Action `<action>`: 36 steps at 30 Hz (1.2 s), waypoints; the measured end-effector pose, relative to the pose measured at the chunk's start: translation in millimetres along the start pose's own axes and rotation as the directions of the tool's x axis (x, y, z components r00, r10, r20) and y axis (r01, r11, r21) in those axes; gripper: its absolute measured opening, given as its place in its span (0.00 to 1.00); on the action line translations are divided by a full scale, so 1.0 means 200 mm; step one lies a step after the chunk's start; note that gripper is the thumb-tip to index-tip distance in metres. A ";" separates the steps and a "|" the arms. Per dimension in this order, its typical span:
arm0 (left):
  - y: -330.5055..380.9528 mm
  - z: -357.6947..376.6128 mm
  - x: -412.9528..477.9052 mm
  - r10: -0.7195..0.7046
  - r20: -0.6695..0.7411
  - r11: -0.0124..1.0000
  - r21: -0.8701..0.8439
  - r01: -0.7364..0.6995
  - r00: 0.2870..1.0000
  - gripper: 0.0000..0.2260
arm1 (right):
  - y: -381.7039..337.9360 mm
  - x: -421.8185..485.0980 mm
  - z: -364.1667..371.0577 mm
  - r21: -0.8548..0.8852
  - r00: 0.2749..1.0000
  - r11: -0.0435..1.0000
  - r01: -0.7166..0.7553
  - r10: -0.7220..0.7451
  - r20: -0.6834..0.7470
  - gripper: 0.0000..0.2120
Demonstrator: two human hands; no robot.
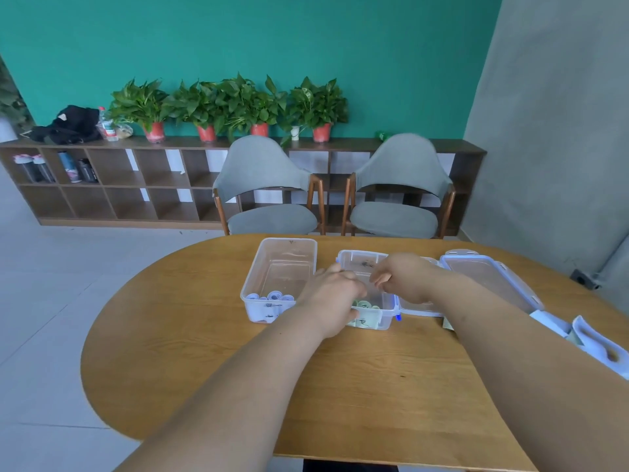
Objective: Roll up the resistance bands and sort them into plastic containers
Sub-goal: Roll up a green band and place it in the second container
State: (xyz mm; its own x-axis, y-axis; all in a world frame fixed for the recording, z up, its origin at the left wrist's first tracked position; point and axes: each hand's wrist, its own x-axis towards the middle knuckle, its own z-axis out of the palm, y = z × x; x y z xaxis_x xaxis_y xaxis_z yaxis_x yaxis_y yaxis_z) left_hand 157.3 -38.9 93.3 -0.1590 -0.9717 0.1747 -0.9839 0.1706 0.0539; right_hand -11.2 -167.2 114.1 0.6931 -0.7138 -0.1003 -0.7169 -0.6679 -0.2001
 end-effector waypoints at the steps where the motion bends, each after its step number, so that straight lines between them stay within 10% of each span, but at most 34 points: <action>1: 0.02 -0.01 0.00 0.008 -0.004 1.000 -0.003 -0.008 1.000 0.18 | 0.00 -0.04 -0.01 -0.010 1.000 1.000 -0.007 0.007 -0.008 0.13; 36: 0.98 0.31 0.22 0.260 0.032 0.965 0.013 -0.260 0.965 0.18 | 0.71 -1.00 0.10 0.000 0.832 0.834 -0.552 0.551 -0.057 0.15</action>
State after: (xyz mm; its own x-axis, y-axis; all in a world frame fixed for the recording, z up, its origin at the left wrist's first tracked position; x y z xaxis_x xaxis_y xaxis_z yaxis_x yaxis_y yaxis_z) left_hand -47.1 -59.1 50.8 -0.4117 -0.8986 0.1515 -0.9095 0.4156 -0.0066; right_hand -250.3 -114.0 85.6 0.1775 -0.9744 -0.1381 -0.9804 -0.1628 -0.1111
